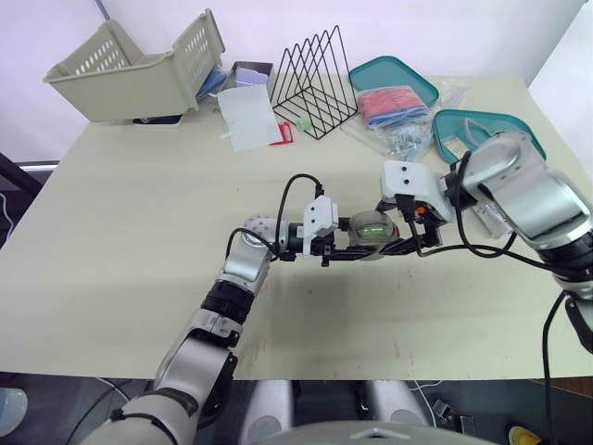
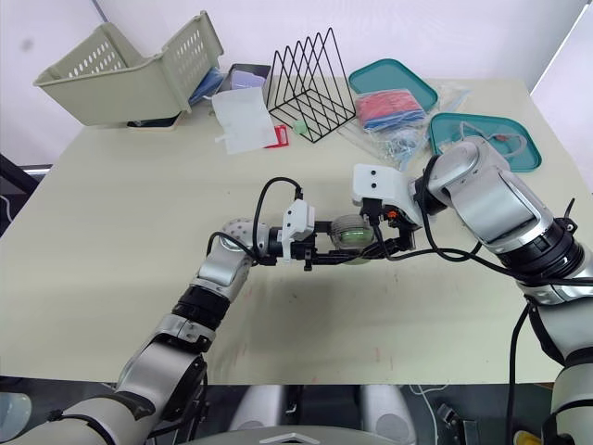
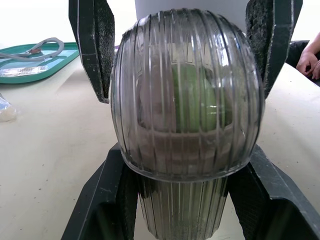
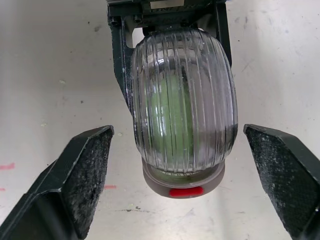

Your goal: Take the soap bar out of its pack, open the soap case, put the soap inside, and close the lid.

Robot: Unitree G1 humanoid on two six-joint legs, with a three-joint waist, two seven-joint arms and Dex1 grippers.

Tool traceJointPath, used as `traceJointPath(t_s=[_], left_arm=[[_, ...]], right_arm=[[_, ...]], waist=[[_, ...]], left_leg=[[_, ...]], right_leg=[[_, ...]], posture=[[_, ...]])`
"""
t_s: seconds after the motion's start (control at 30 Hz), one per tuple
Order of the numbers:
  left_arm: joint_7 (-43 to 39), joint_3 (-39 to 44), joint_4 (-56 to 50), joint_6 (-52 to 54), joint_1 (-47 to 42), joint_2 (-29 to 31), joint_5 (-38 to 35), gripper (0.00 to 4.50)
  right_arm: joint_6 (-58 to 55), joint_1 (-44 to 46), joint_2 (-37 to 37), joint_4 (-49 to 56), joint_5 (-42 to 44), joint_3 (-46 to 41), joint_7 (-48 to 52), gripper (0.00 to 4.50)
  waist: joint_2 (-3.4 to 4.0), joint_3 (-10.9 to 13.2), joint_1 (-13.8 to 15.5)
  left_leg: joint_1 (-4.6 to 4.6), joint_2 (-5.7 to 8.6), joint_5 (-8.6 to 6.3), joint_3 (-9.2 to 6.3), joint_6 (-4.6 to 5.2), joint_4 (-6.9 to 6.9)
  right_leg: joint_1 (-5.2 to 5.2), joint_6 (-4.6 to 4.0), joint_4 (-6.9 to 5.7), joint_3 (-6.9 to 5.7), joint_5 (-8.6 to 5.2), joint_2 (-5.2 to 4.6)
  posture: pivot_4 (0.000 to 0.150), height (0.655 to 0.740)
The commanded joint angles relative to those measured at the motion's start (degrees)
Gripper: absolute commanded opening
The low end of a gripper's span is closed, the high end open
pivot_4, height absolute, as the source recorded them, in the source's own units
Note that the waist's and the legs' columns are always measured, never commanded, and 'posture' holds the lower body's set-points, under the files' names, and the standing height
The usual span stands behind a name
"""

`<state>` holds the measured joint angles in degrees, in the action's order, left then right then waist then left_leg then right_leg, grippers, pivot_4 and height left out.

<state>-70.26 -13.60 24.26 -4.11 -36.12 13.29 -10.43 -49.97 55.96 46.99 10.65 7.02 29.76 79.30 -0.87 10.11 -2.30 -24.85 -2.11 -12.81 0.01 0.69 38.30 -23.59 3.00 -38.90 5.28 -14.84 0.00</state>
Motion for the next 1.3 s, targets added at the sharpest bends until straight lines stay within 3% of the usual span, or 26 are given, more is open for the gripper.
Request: traceJointPath(t_s=[0.03, 0.43, 0.6, 0.9, 1.13, 1.3], left_arm=[[-0.3, 0.2, -2.6, -1.2, -0.8, -0.2, -1.0, 1.95], [-0.3, 0.3, -2.5, -1.4, -0.5, -0.1, -1.0, 1.95], [-0.4, 0.4, -2.3, -1.4, -0.3, 0.3, -1.0, 1.95], [-0.5, 0.2, -1.9, -1.6, -0.5, 0.2, -1.1, 1.95], [-0.8, 0.3, -1.6, -1.7, -0.3, 0.1, -1.2, 1.95], [-0.9, 0.5, -1.3, -1.8, -0.5, 0.1, -1.1, 1.95]], right_arm=[[0.7, -0.1, 1.2, 1.4, -0.3, -0.9, -0.3, 4.46], [3.4, -4.4, 6.0, 1.1, 0.6, -4.6, -1.5, 4.46], [4.5, -10.6, 7.6, 0.2, 4.8, -13.2, -3.0, 4.46], [10.4, -18.5, 7.7, -2.5, 8.4, -23.0, -6.6, 0.05], [12.7, -16.7, 3.0, -7.3, 15.6, -30.2, -7.7, 0.05], [9.9, -11.3, 1.3, -2.7, 17.5, -27.7, -8.0, 0.05]], waist=[[0.0, 0.0, 0.0], [-0.01, 0.0, 0.1], [-0.01, 0.0, 0.1], [-0.02, 0.0, 0.1], [0.0, 0.0, -0.1], [0.04, 0.0, 0.0]], left_leg=[[0.0, 0.0, 0.0, 0.0, 0.0, 0.0], [-0.01, 0.01, 0.0, 0.0, 0.0, 0.0], [-0.01, 0.01, 0.0, 0.01, 0.0, 0.01], [0.01, 0.01, 0.0, 0.0, 0.0, 0.01], [0.03, 0.02, 0.0, 0.04, 0.0, 0.02], [0.02, 0.01, 0.0, 0.01, 0.0, 0.01]], right_leg=[[0.0, 0.0, 0.0, 0.0, 0.0, 0.0], [0.0, 0.0, 0.01, 0.0, 0.0, 0.0], [0.01, 0.0, 0.02, 0.0, 0.0, 0.0], [0.04, 0.01, 0.01, 0.01, 0.0, 0.01], [0.05, 0.01, 0.0, 0.06, 0.0, 0.01], [0.03, 0.01, 0.0, 0.04, 0.0, 0.04]], posture=[[0.15, 0.74], [0.15, 0.74], [0.15, 0.74], [0.15, 0.74], [0.15, 0.74], [0.15, 0.74]])
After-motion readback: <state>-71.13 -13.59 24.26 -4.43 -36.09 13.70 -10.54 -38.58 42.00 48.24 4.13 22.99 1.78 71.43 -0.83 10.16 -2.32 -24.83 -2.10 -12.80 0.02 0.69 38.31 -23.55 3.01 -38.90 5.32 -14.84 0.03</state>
